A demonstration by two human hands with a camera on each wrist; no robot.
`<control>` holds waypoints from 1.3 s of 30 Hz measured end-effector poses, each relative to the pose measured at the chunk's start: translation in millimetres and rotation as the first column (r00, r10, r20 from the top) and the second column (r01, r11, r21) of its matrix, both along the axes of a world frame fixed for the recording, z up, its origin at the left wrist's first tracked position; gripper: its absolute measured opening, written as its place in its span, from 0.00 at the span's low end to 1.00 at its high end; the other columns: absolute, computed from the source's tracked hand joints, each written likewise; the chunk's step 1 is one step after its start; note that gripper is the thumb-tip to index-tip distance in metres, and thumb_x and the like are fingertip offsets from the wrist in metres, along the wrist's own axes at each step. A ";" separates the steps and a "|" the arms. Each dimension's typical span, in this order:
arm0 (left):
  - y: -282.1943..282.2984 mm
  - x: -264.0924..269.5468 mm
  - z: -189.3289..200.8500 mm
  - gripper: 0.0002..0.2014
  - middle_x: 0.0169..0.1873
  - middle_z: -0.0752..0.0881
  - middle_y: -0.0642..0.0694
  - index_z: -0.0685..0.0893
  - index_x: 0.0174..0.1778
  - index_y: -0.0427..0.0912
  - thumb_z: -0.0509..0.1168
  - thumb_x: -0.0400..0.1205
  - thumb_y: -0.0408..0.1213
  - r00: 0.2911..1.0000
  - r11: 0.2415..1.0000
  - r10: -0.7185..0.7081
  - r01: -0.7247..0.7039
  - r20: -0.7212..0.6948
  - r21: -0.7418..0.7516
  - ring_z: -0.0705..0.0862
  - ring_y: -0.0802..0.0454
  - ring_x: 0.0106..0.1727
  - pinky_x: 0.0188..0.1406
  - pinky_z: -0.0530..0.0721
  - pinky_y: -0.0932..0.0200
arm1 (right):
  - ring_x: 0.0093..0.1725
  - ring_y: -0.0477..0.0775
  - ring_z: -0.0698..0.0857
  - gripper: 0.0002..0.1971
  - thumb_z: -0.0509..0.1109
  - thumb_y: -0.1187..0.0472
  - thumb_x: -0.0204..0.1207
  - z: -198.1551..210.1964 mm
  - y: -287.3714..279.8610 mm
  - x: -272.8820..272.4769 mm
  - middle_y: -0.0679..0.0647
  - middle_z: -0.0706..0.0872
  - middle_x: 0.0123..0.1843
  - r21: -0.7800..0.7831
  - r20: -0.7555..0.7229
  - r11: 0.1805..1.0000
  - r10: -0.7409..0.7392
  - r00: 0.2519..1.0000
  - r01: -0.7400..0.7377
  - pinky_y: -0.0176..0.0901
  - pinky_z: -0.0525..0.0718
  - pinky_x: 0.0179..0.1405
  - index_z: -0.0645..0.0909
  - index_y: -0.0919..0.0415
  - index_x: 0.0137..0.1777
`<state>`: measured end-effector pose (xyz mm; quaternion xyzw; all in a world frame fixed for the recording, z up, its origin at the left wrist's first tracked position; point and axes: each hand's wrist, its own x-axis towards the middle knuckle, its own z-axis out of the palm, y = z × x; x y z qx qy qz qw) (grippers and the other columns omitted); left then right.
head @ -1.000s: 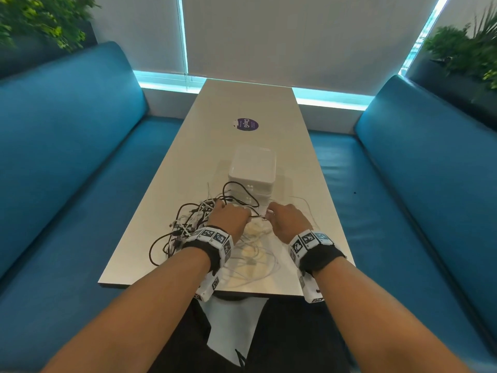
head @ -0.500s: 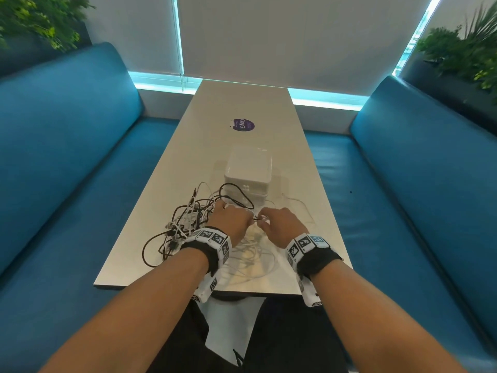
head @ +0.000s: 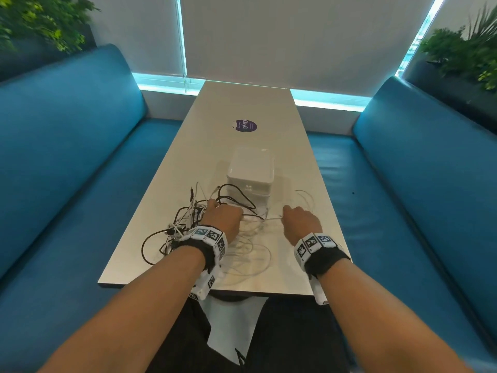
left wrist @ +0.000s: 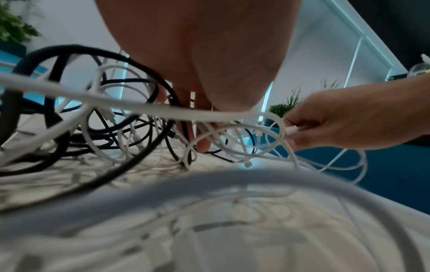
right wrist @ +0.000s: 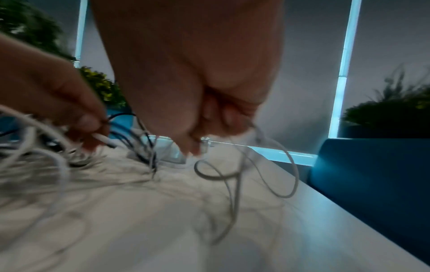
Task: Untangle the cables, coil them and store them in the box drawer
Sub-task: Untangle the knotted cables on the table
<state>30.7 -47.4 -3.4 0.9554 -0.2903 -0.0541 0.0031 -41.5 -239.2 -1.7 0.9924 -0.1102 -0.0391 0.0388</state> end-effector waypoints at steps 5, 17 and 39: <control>4.4 -4.1 -3.0 0.15 0.49 0.88 0.48 0.84 0.56 0.48 0.57 0.81 0.29 0.997 0.994 -0.047 0.041 0.060 0.101 0.81 0.43 0.60 0.75 0.60 0.41 | 0.55 0.59 0.88 0.09 0.64 0.67 0.79 16.1 -21.4 -10.6 0.55 0.87 0.54 -0.086 -0.094 0.974 -0.217 0.972 0.210 0.47 0.80 0.45 0.83 0.59 0.55; -21.4 -11.6 -2.0 0.13 0.64 0.78 0.47 0.81 0.57 0.45 0.59 0.80 0.44 0.970 0.977 -0.156 0.179 0.187 -0.113 0.73 0.44 0.67 0.69 0.69 0.44 | 0.52 0.68 0.85 0.12 0.58 0.62 0.83 -6.5 -5.0 4.0 0.65 0.84 0.55 0.357 0.081 0.926 -0.164 0.983 0.125 0.49 0.78 0.43 0.72 0.63 0.63; -48.8 -4.1 -20.0 0.08 0.47 0.83 0.52 0.81 0.55 0.53 0.58 0.87 0.37 0.949 0.973 -0.199 0.221 0.245 -0.068 0.80 0.46 0.53 0.58 0.65 0.44 | 0.59 0.65 0.84 0.13 0.57 0.59 0.84 -19.4 -6.4 15.5 0.64 0.83 0.61 0.411 0.001 0.892 -0.207 0.978 0.188 0.51 0.81 0.54 0.79 0.62 0.61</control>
